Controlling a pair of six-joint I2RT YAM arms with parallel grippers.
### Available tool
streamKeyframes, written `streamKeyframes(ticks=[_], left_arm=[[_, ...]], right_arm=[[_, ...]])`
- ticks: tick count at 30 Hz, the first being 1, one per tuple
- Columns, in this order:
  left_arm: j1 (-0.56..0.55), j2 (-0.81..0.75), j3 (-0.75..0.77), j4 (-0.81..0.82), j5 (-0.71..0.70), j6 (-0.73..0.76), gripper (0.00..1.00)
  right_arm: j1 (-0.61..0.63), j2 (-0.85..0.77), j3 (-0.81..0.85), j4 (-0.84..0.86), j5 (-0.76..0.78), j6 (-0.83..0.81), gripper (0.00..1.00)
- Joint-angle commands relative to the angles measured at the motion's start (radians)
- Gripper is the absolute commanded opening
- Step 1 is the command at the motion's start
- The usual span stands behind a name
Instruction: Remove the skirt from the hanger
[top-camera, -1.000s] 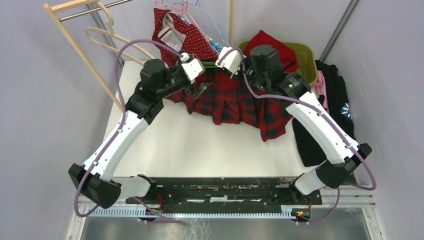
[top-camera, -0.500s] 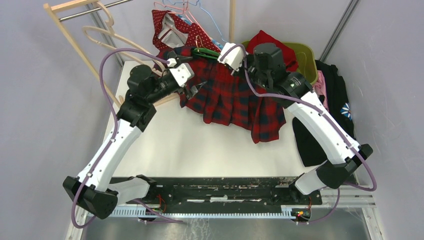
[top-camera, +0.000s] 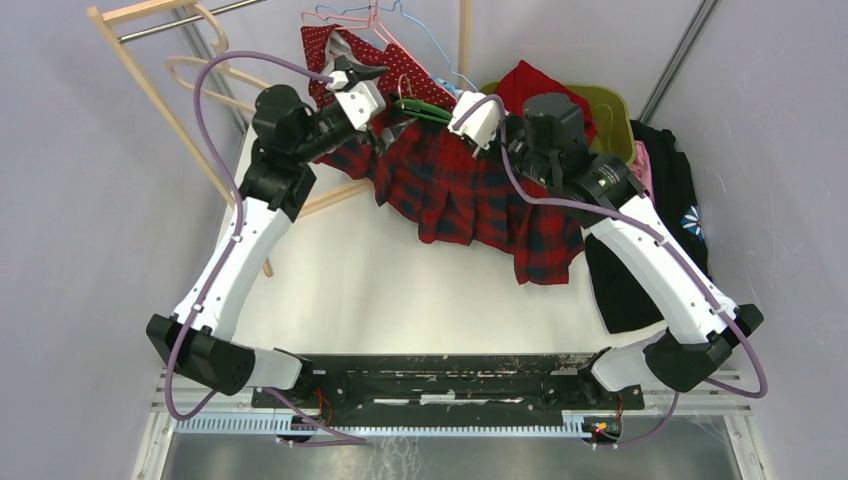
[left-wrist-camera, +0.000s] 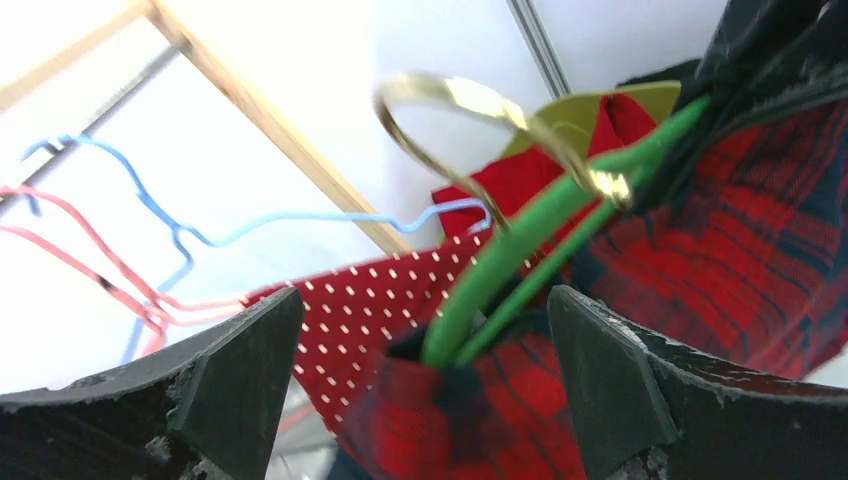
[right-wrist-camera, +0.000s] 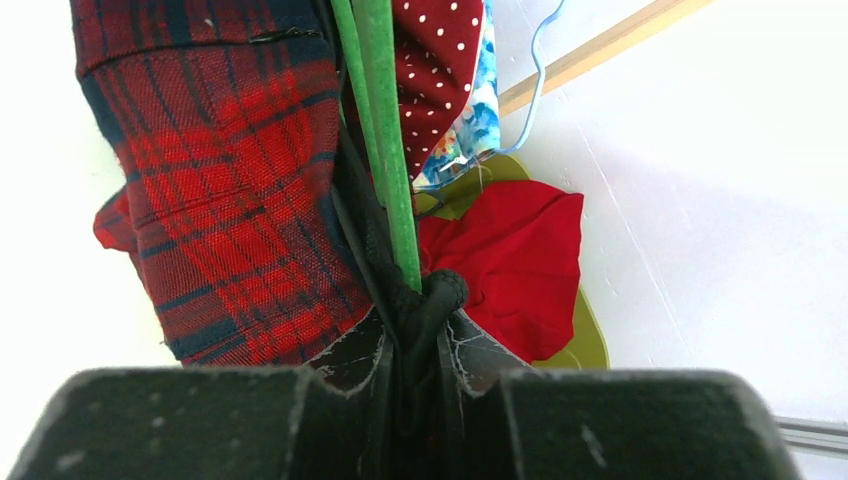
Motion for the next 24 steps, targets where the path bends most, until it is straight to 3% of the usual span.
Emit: streamKeyframes(ticks=[1,16,21,24], left_arm=[[0.006,-0.032,0.085,0.082,0.088,-0.014,0.98],[0.006,0.035,-0.036,0.124,0.180,-0.078,0.96],[0.006,0.103,-0.009,0.186,0.219,-0.149,0.88],[0.007,0.124,0.007,0.195,0.214,-0.161,0.76]], right_arm=[[0.000,-0.061,0.007,0.155,-0.012,-0.010,0.01],[0.000,-0.070,0.030,0.136,-0.044,-0.003,0.01],[0.000,-0.071,0.033,0.134,-0.048,0.007,0.01],[0.000,-0.072,0.032,0.137,-0.041,0.004,0.01]])
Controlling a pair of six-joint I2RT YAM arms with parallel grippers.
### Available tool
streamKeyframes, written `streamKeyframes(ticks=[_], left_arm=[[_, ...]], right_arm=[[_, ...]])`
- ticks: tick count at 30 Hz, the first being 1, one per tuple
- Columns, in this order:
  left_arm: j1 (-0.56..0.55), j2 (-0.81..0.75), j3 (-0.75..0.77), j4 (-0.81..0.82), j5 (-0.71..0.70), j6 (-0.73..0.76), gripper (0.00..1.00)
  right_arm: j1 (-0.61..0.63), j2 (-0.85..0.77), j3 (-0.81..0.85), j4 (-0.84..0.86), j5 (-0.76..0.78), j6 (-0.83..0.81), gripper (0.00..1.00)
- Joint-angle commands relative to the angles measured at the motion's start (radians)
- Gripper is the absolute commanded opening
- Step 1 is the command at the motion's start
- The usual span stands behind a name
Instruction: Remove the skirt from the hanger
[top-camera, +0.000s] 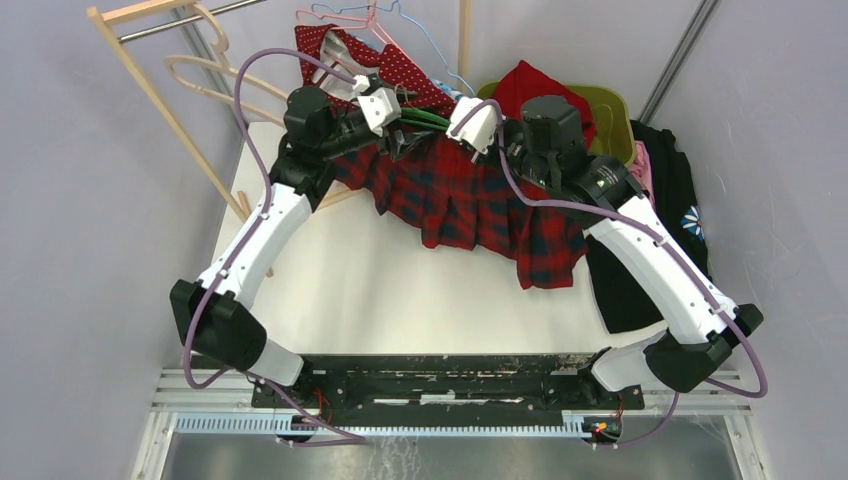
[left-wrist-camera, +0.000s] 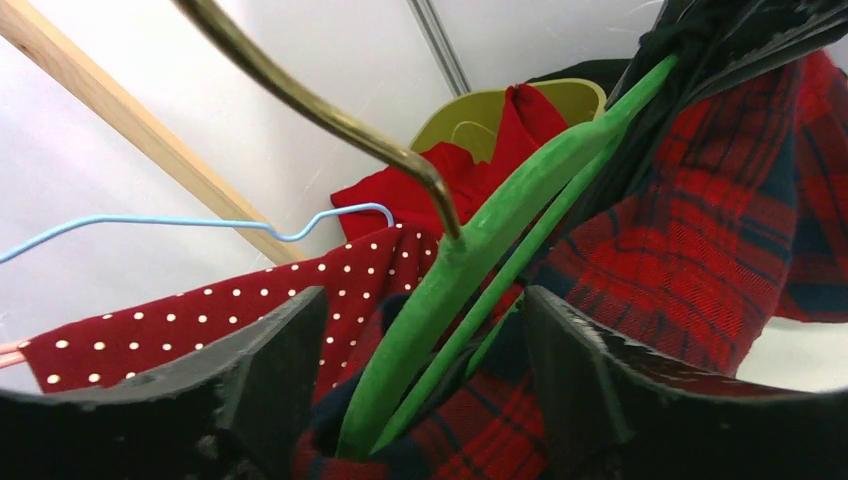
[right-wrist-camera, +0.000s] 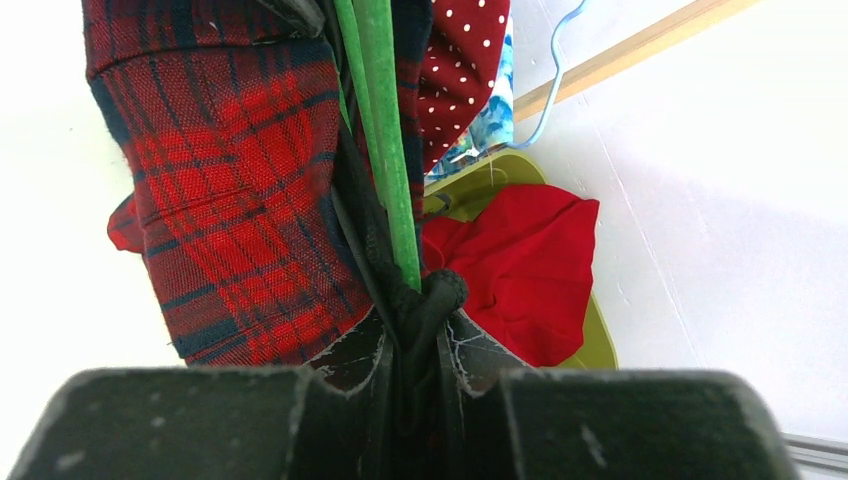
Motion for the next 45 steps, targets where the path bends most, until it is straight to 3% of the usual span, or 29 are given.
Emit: streamKeyframes(ticks=[1,3,4,6,7,10,13,20,30,34,38,41,45], left_arm=[[0.002,0.014,0.034,0.083,0.031,-0.074,0.70],[0.002,0.019,0.030,0.077,0.025,-0.074,0.62],[0.003,0.020,0.031,0.077,0.027,-0.077,0.50],[0.002,0.022,0.033,0.102,0.012,-0.105,0.09],[0.003,0.023,0.040,0.108,0.008,-0.119,0.04],[0.000,0.028,0.076,0.091,0.031,-0.154,0.03],[-0.015,0.020,0.099,0.081,0.024,-0.291,0.03],[-0.064,-0.090,0.090,-0.237,-0.103,-0.409,0.03],[-0.081,-0.154,0.035,-0.189,-0.232,-0.524,0.03],[-0.092,-0.132,0.041,-0.174,-0.292,-0.539,0.03],[-0.094,-0.115,0.057,-0.168,-0.330,-0.523,0.03],[-0.094,-0.124,0.062,-0.155,-0.331,-0.519,0.03],[-0.093,-0.140,0.063,-0.204,-0.353,-0.484,0.03]], right_arm=[[0.001,-0.063,0.052,0.150,-0.004,0.018,0.01],[-0.001,-0.063,0.052,0.153,-0.003,0.016,0.01],[-0.001,-0.064,0.050,0.156,-0.002,0.016,0.01],[0.000,-0.061,0.043,0.160,0.005,0.014,0.01],[0.000,-0.060,0.039,0.162,0.006,0.012,0.01],[-0.001,-0.051,0.028,0.173,0.015,0.012,0.01],[-0.001,-0.030,0.022,0.188,0.041,0.001,0.01],[-0.013,0.019,-0.014,0.234,0.059,0.027,0.01],[-0.013,0.063,-0.013,0.313,0.132,0.097,0.10],[-0.014,0.057,0.002,0.308,0.152,0.118,0.39],[-0.014,0.042,0.010,0.306,0.153,0.123,0.77],[-0.014,0.037,0.006,0.322,0.198,0.097,0.85],[-0.014,0.049,0.027,0.358,0.259,0.054,0.86]])
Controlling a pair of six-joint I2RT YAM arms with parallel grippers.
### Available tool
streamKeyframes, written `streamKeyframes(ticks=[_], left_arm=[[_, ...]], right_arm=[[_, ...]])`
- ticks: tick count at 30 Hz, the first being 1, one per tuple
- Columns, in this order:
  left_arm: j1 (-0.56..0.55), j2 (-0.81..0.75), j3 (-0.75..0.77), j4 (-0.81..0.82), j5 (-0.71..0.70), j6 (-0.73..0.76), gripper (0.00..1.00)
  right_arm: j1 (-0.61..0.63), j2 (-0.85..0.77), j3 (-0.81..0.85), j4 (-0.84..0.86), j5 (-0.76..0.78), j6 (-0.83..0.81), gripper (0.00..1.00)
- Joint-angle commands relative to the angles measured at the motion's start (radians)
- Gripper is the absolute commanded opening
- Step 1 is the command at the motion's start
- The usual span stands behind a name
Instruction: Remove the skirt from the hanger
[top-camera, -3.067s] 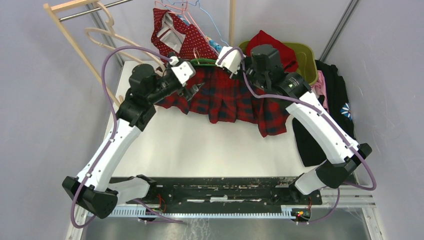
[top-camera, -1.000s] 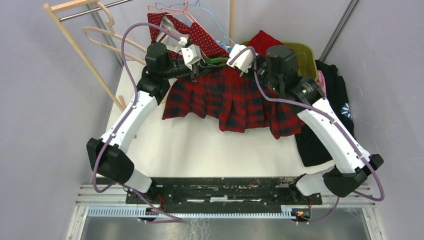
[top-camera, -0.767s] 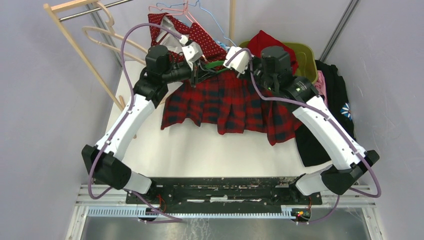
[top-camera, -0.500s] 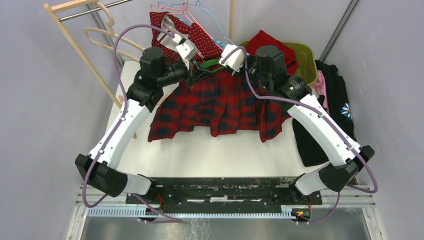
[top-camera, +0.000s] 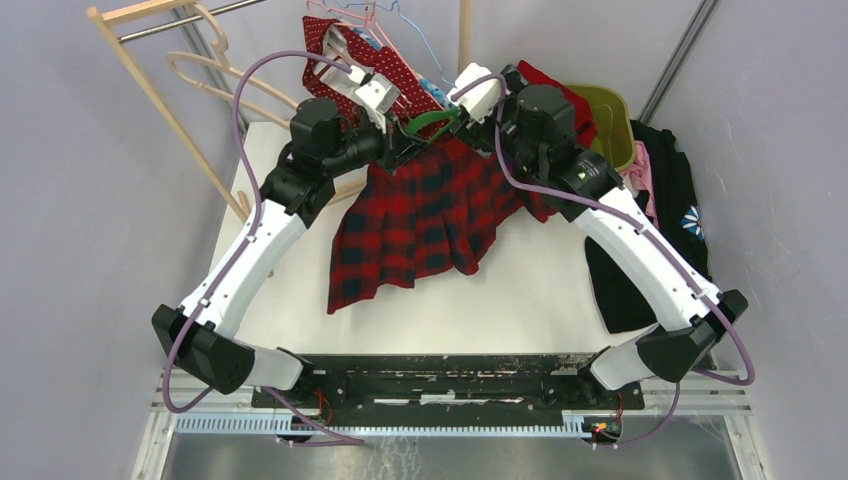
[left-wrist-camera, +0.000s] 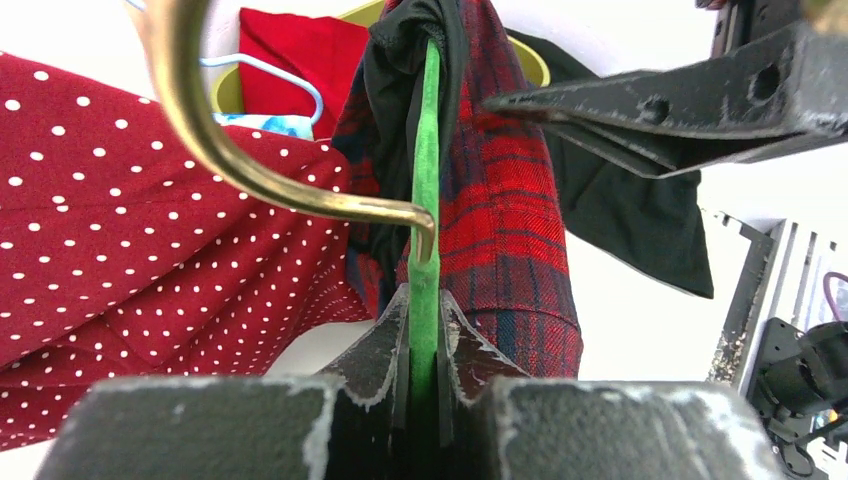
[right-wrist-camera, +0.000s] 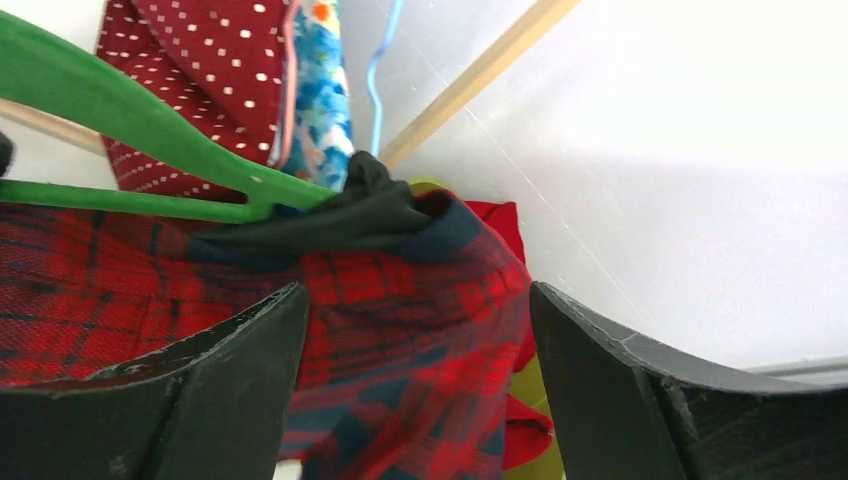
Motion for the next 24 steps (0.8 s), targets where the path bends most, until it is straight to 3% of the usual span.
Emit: streamKeyframes(ticks=[1,6,14,21,23,24], left_arm=[[0.007,-0.046,0.043,0.117,-0.064,-0.015,0.03],[0.007,-0.066,0.033,0.105,-0.088,0.023,0.03],[0.006,-0.135,0.040,0.074,-0.095,0.056,0.03],[0.005,-0.165,0.033,0.077,-0.092,0.057,0.03],[0.006,-0.174,0.032,0.075,-0.096,0.059,0.03],[0.006,-0.177,0.031,0.069,-0.096,0.063,0.03]], right_arm=[[0.001,-0.007,0.070,0.089,0.084,-0.010,0.86],[0.000,-0.011,0.176,0.097,0.063,0.136,0.87],[-0.019,0.046,0.093,0.127,0.092,0.158,0.84],[-0.040,0.069,0.093,0.102,0.010,0.286,0.82],[-0.042,0.076,0.091,0.096,0.022,0.274,0.78],[-0.043,0.078,0.089,0.093,0.022,0.263,0.70]])
